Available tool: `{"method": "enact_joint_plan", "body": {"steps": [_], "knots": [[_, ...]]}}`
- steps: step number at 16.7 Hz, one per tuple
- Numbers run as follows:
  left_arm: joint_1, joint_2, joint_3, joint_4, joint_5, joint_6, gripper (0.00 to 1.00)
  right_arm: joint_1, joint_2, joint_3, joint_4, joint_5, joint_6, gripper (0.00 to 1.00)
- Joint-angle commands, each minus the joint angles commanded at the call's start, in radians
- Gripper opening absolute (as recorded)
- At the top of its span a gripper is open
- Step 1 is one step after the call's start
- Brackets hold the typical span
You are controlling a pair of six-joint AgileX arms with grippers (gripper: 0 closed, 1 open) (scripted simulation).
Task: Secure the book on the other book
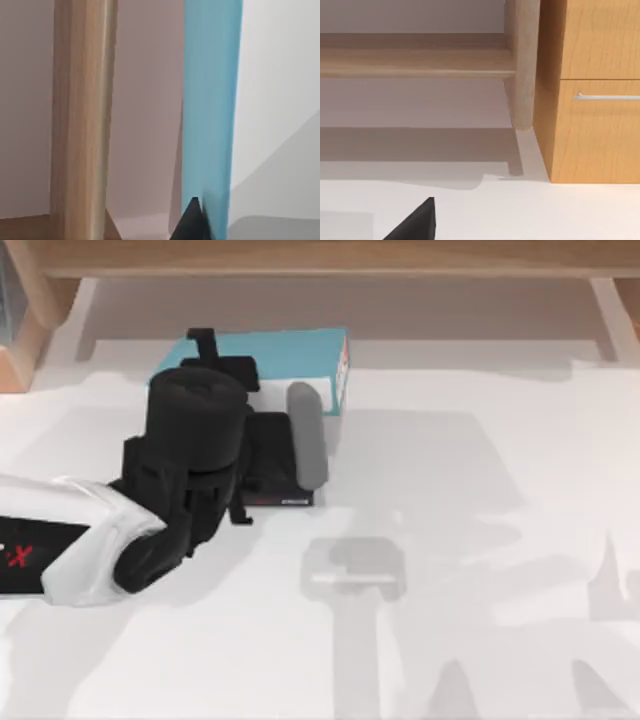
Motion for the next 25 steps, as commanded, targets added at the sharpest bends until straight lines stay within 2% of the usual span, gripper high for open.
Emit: {"method": "enact_joint_plan", "body": {"steps": [4,16,25], "knots": [[0.025,0.098,-0.004,-0.082,-0.073,0.014,0.00,0.000,0.000,0.000,0.000,0.000,0.000,1.00],[0.033,0.117,0.009,-0.073,-0.067,0.019,0.00,0.000,0.000,0.000,0.000,0.000,0.000,1.00],[0.033,0.117,0.009,-0.073,-0.067,0.019,0.68,0.000,0.000,0.000,0.000,0.000,0.000,1.00]]}}
